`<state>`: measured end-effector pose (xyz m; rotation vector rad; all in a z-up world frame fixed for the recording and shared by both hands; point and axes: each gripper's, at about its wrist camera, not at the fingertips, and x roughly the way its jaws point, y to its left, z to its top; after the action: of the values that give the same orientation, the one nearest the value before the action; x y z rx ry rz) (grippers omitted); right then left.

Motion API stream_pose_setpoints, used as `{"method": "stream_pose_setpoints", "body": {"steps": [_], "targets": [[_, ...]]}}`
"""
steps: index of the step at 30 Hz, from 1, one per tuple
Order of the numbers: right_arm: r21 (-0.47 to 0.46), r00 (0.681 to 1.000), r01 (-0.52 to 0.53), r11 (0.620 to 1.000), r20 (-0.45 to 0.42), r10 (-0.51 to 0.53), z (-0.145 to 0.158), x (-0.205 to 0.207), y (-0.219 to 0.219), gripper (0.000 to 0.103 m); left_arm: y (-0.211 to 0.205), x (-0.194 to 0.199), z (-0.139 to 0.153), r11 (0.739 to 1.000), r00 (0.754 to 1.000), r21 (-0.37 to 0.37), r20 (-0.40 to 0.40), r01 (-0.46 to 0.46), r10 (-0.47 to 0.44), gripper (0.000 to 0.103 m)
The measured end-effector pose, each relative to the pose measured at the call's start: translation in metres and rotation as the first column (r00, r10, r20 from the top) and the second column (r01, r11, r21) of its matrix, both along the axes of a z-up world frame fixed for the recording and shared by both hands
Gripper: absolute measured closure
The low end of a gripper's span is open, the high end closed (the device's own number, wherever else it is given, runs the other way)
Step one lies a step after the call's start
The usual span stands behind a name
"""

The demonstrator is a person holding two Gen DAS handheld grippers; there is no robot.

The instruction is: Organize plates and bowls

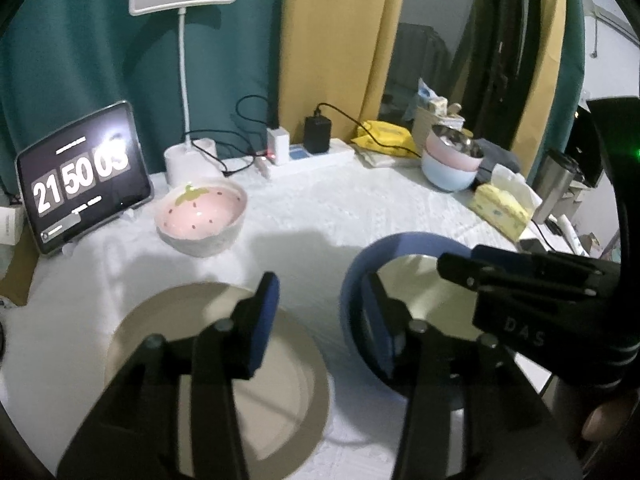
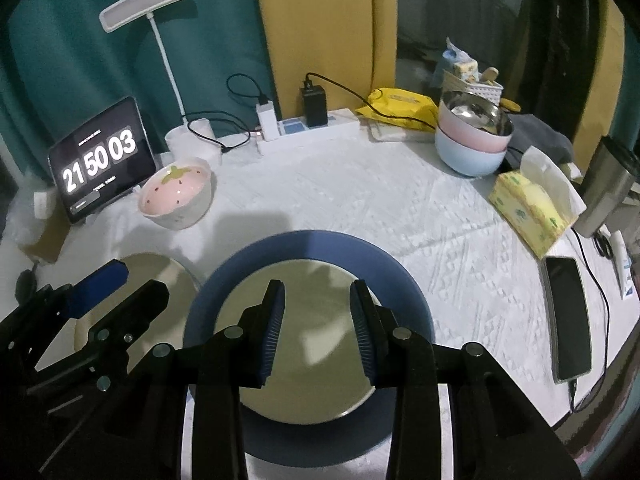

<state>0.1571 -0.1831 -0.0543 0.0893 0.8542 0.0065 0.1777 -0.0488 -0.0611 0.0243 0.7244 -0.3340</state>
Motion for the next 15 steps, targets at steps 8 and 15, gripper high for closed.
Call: {"method": "stream_pose_setpoints", "body": {"steps": [8,15], "targets": [[-0.01,1.0,-0.021,1.0,0.007,0.021,0.005,0.013,0.014,0.067,0.016,0.011,0.003,1.0,1.0,-0.009,0.006,-0.025,0.025,0.058],[-0.018,0.999,-0.041,0.999,0.005,0.042,0.007,0.027,0.028,0.067,0.03,0.022,0.004,0.999,0.999,-0.012,0.009,-0.046,0.047,0.058]]}}
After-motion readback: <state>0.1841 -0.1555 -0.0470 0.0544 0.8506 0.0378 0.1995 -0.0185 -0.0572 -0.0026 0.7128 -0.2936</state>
